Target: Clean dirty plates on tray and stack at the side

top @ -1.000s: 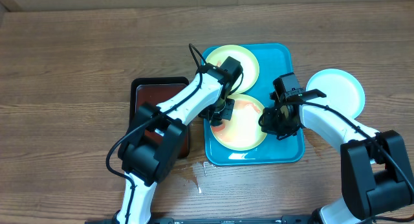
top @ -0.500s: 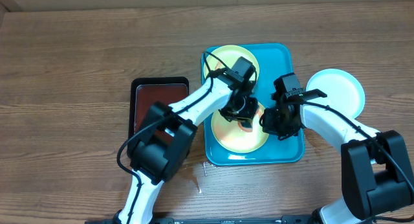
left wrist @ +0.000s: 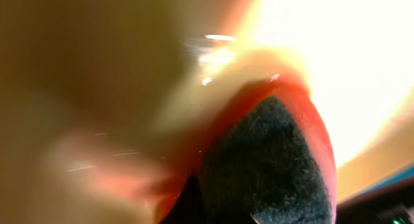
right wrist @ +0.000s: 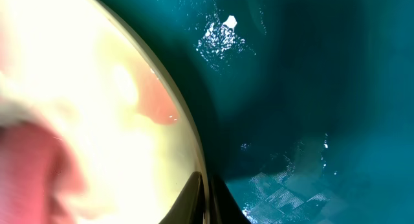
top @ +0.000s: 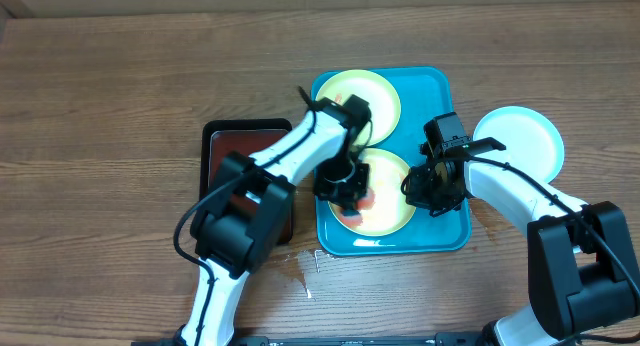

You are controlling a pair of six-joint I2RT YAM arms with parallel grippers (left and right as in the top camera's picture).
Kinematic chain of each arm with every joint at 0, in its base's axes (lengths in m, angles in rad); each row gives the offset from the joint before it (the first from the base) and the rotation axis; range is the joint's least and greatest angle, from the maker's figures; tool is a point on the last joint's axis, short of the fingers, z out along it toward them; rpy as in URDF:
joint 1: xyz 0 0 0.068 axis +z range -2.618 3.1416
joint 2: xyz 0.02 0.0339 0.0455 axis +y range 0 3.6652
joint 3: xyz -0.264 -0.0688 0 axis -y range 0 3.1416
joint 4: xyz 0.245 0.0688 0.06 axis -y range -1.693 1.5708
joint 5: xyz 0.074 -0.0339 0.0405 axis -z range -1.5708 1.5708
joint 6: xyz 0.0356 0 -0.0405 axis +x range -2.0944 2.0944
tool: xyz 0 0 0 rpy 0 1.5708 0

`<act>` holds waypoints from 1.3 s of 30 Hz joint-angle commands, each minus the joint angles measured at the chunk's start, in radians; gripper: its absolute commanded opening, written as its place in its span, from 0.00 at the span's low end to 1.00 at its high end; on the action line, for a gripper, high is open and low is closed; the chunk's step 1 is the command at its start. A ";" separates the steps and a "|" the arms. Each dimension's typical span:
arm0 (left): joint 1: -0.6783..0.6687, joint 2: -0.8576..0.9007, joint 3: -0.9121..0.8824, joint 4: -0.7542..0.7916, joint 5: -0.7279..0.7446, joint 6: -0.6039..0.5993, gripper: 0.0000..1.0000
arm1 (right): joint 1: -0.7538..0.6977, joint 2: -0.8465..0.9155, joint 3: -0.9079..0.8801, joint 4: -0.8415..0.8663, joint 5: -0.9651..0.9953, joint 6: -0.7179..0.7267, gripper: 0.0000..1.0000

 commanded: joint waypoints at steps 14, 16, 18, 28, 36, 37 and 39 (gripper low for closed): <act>0.043 0.027 0.116 0.173 -0.207 -0.007 0.04 | 0.002 0.013 -0.008 0.023 0.043 0.024 0.04; 0.040 0.032 0.115 0.220 -0.119 -0.007 0.04 | 0.002 0.013 -0.008 0.029 0.043 0.063 0.04; 0.034 0.042 0.115 0.247 -0.043 -0.007 0.04 | 0.002 0.013 -0.008 0.035 0.044 0.100 0.04; -0.071 0.109 0.115 0.195 0.269 0.049 0.04 | 0.002 0.013 -0.007 0.048 0.071 0.150 0.04; -0.067 0.108 0.116 -0.006 0.087 0.075 0.04 | 0.002 0.013 -0.007 0.047 0.073 0.150 0.04; -0.059 0.108 0.116 -0.031 0.041 0.074 0.04 | 0.002 0.013 -0.007 0.047 0.073 0.150 0.04; -0.040 0.108 0.116 -0.071 -0.048 0.066 0.04 | 0.002 0.013 -0.007 0.047 0.073 0.151 0.04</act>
